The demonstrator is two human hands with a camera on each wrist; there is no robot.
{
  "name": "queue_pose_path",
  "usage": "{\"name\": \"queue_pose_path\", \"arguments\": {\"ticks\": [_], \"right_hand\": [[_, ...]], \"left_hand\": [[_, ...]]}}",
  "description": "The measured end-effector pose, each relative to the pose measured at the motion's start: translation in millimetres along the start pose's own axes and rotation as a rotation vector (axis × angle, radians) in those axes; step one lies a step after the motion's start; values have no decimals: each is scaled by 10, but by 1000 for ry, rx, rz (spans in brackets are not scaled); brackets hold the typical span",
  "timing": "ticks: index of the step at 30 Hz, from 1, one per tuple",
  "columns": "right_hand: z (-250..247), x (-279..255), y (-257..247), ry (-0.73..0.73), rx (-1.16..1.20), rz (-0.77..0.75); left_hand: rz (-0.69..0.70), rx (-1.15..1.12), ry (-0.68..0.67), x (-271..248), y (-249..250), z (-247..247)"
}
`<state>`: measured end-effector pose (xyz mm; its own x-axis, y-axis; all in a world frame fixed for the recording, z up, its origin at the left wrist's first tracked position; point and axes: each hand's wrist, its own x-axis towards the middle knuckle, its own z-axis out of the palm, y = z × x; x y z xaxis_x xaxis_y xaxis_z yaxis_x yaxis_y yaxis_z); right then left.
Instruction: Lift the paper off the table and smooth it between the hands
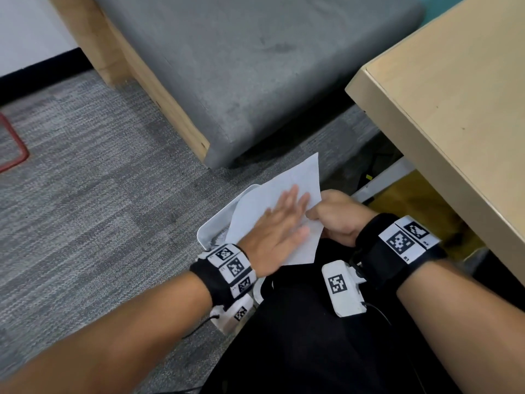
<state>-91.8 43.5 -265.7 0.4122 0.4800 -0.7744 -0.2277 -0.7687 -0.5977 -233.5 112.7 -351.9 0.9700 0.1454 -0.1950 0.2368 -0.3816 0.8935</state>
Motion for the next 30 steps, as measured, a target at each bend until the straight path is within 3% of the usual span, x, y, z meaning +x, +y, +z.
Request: {"name": "queue_pose_path", "arguments": {"ticks": [2,4,6,8,10,13,15,17,19,22,23,25,28,30], "right_hand": [[4,-14,-13,-4,-1,9],[-30,-38,2,-9,12,24],[-74,-71,13,-9,20,35],[-105,-74,31,-3,24,38],[-98,-54,49,11,18,41],[-44,-55,22,3,5,30],[-30,-51,5,-10,-5,4],[-33,-50,-8,0,-9,-21],[-58,-52,-8,14,-8,-23],[-129,-80,22,9,-6,-5],[-150,-82,36,10,-18,-3],[-164,-89,59,11,-21,7],[-132,-77,69,3,-43,8],[-91,-95,28,0,-47,-18]], "left_hand": [[-63,-33,-77,14,-57,135],[-275,9,-150,-24,-382,225],[-488,181,-261,-122,-799,278],[-562,308,-263,-184,-1020,230],[-496,272,-134,-111,-942,132],[-209,68,118,163,-455,-32],[-39,-33,167,327,-130,-48],[-37,-82,125,428,-51,21],[-204,-77,88,464,-315,100],[-554,152,-34,285,-884,114],[-580,179,-54,200,-985,97],[-480,130,17,115,-952,42],[-163,49,230,244,-467,-64],[39,10,279,400,-28,-125]]}}
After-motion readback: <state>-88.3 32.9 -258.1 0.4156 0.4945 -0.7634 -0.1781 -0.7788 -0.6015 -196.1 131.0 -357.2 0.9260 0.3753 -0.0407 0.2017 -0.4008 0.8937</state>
